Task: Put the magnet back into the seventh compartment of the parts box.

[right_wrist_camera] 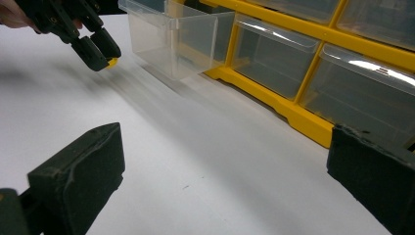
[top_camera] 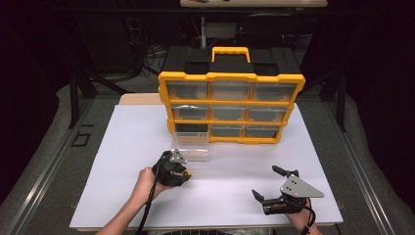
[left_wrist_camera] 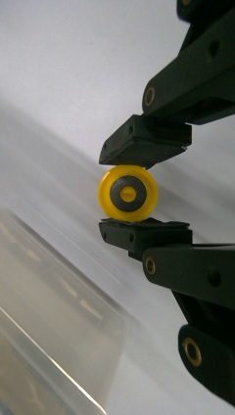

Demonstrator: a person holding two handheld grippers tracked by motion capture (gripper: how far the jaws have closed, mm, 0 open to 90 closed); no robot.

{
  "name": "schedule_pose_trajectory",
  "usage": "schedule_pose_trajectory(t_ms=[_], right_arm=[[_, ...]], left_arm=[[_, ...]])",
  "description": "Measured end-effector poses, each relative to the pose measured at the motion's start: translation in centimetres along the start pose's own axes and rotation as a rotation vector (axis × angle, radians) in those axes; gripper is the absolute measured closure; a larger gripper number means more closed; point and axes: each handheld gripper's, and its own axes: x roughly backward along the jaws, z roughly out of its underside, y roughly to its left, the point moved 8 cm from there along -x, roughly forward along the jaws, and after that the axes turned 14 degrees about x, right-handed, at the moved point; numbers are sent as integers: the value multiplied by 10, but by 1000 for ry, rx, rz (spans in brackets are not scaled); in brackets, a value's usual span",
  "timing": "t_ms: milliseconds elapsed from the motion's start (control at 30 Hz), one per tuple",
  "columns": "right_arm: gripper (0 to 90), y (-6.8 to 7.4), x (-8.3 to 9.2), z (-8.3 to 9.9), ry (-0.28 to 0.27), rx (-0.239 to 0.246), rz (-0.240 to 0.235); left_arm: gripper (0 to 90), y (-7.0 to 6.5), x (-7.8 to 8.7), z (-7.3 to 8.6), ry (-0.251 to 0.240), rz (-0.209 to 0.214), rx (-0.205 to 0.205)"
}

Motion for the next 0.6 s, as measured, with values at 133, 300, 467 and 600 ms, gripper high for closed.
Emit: schedule_pose_trajectory(t_ms=[133,300,467,600], right_arm=[[2,0,0,0,0,0,1],[2,0,0,0,1,-1,0],[2,0,0,0,-1,4,0],[2,0,0,0,1,1,0]], left_arm=[[632,4,3,4,3,-10,9],[632,11,8,8,0,-16,26],[632,19,12,13,1,-33,29],[632,25,15,16,0,-46,42]])
